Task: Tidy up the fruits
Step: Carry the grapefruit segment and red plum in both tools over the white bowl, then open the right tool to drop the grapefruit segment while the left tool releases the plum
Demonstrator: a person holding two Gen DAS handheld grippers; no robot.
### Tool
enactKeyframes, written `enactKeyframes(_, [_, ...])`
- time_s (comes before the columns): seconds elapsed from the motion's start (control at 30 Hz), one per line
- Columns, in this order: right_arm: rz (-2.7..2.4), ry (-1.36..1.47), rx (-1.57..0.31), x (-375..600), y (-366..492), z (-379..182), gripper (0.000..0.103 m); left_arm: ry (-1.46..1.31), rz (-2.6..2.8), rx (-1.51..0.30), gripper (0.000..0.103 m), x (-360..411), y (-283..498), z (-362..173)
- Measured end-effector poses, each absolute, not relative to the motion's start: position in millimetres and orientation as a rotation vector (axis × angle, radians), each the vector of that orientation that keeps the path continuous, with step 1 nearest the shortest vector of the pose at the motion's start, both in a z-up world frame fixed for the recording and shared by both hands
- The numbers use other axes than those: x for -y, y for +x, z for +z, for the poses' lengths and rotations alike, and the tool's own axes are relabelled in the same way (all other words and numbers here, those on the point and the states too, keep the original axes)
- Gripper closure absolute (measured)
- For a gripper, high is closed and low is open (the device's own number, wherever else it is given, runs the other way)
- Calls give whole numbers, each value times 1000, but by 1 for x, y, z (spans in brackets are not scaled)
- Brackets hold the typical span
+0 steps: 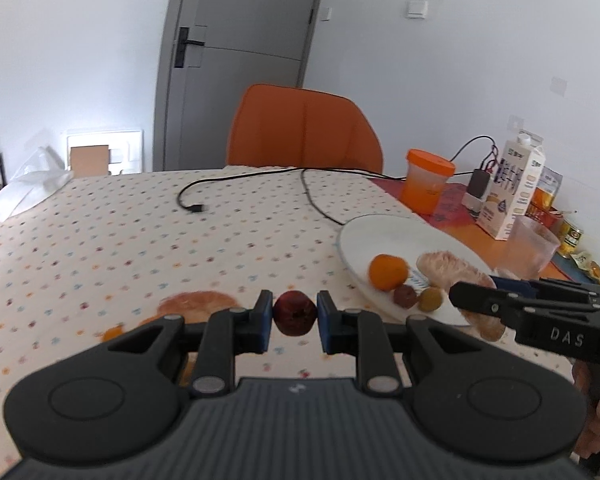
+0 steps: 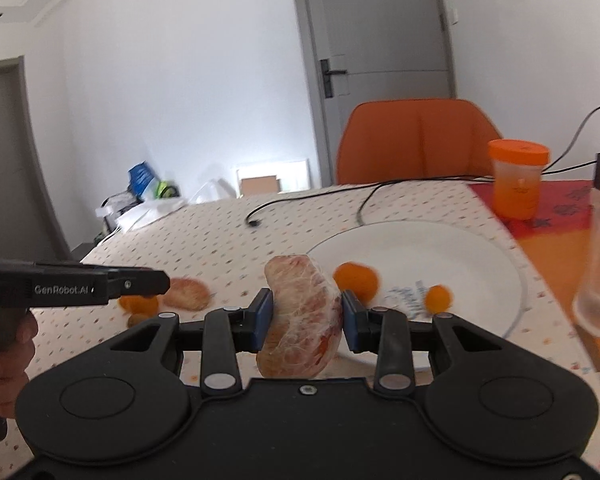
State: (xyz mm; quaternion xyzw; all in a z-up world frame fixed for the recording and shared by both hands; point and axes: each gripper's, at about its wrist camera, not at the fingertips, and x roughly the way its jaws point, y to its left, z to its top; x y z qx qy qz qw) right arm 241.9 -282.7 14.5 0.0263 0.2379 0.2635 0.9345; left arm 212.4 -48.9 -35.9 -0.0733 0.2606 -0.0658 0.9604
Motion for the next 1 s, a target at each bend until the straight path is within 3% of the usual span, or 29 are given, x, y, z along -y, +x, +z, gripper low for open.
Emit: enactKeyframes(1.0, [349,180,-464,377,283,-2,68,-27,-277,-535,81,156,277,-34])
